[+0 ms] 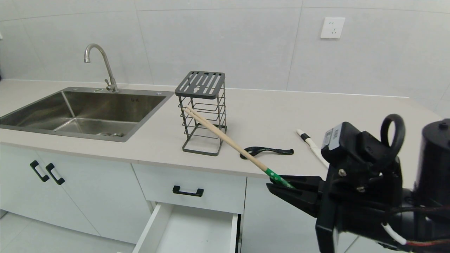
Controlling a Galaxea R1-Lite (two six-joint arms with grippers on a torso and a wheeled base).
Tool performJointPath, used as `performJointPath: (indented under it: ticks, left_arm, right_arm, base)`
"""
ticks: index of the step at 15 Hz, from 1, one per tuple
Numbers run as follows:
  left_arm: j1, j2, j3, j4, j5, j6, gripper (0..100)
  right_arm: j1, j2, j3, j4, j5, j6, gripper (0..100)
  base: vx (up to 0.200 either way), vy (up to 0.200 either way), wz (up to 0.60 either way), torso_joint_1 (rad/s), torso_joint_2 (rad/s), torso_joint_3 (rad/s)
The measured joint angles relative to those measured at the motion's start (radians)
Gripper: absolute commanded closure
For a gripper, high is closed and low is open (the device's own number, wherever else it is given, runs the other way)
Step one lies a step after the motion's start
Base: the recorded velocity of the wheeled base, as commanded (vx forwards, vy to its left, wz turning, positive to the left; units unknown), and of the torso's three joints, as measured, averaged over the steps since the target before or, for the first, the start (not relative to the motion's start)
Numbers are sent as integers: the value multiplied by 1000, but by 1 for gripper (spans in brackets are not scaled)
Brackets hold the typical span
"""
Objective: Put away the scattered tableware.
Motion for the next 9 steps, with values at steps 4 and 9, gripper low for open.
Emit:
performJointPath:
  ticks: [4,9]
  left_arm:
    - [0,0,0,0,0,0,0]
    - [0,0,0,-1,0,0,0]
  right_arm:
    - [39,115,-67,-37,18,-48,100]
    - [58,227,-124,-63,46,-50,100]
  base:
    - [0,0,0,0,0,0]
    - [0,0,0,-95,183,94]
